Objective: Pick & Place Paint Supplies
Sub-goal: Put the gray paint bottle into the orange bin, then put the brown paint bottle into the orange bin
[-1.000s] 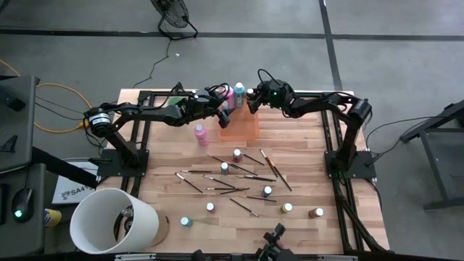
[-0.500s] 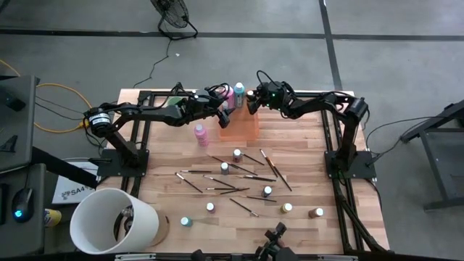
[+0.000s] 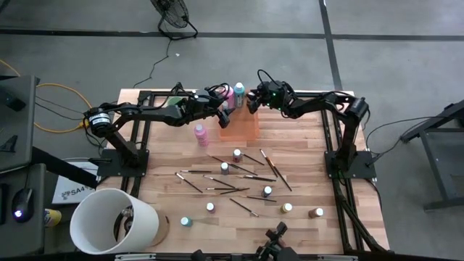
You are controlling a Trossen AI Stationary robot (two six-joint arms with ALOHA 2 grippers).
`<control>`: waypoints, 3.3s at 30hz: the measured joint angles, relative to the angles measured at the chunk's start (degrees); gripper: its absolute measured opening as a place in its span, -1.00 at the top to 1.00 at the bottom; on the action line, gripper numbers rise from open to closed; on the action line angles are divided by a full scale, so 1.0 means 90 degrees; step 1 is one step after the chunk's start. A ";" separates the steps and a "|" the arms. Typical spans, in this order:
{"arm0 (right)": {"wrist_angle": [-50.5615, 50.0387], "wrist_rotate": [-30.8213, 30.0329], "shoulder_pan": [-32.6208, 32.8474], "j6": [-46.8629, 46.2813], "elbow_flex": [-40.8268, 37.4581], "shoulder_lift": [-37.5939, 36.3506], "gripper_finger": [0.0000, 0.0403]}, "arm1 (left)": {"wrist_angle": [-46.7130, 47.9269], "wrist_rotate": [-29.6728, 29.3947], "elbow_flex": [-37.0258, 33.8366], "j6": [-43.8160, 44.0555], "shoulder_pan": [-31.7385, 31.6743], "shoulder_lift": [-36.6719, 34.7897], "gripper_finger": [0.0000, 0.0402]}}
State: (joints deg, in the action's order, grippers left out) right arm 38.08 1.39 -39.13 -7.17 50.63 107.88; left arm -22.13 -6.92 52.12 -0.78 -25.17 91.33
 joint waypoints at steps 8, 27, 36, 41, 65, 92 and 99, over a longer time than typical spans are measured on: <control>-0.0098 0.0003 0.0032 0.0151 0.0002 -0.0174 0.28 | 0.0033 0.0000 0.0000 0.0070 0.0000 0.0000 -0.37; -0.5085 0.0842 0.0648 0.0546 0.0002 -0.3949 -0.20 | 0.0245 -0.0013 0.0000 0.0083 0.0000 0.0000 -0.37; -0.7334 0.0837 0.1843 -0.0025 0.0002 -0.5793 -0.16 | 0.0396 0.0193 0.0000 -0.0082 0.0007 -0.0082 -0.37; -0.7834 0.0621 0.2627 -0.0190 0.0002 -0.6150 -0.15 | 0.0854 0.0768 0.0000 -0.0075 0.0030 -0.0326 -0.34; -0.8298 -0.0831 0.4541 -0.0574 0.0000 -0.5698 -0.16 | 0.2318 0.2119 -0.0002 -0.1876 0.1559 -0.0559 -0.26; -0.8550 -0.1112 0.4697 -0.0564 0.0000 -0.5698 -0.16 | 0.3293 0.2538 0.0661 -0.1771 0.1686 0.0310 -0.30; -0.8544 -0.1163 0.4697 -0.0560 0.0000 -0.5699 -0.16 | 0.2686 0.2549 0.0663 -0.1746 0.1676 0.0756 -0.30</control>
State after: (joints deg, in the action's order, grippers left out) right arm -38.81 -9.08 3.14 -12.21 50.63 56.59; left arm 2.05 16.02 58.08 -16.49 -10.09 98.13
